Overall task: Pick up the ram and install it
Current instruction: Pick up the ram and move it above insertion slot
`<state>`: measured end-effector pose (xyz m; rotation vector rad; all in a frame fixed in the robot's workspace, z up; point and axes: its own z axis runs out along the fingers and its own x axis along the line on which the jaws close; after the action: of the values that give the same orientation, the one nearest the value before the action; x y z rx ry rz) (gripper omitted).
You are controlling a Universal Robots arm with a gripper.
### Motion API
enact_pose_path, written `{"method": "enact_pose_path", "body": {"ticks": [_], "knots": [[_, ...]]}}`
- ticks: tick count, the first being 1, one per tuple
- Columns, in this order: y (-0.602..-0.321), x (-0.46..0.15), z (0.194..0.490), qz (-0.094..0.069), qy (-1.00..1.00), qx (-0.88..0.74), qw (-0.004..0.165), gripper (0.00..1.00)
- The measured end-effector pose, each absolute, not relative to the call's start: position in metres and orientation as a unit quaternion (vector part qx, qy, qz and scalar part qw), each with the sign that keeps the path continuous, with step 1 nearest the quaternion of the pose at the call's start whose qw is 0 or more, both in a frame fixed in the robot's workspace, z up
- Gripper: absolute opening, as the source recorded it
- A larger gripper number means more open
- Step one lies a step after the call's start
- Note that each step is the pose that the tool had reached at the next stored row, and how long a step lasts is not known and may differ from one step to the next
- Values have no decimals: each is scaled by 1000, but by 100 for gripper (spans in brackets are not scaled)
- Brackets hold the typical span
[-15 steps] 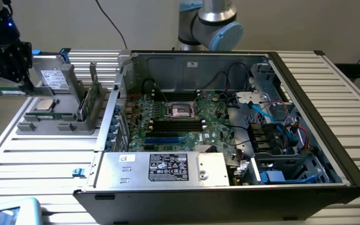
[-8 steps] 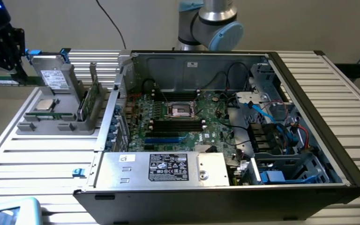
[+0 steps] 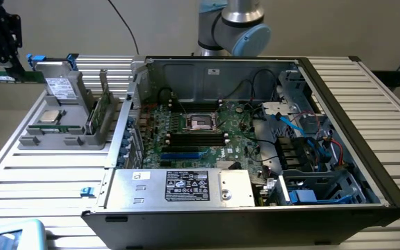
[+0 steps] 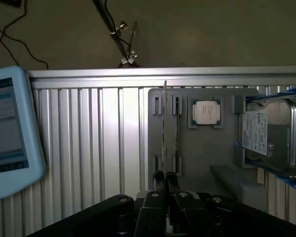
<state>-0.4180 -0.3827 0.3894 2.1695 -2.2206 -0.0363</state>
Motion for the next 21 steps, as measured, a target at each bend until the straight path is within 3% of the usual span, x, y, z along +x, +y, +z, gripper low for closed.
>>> {"method": "enact_pose_path", "body": {"ticks": [10,21], "knots": [[-383,-382,395,-25,-713,701,6,13],[-383,-336,399,-30,-713,701,10,13]]}}
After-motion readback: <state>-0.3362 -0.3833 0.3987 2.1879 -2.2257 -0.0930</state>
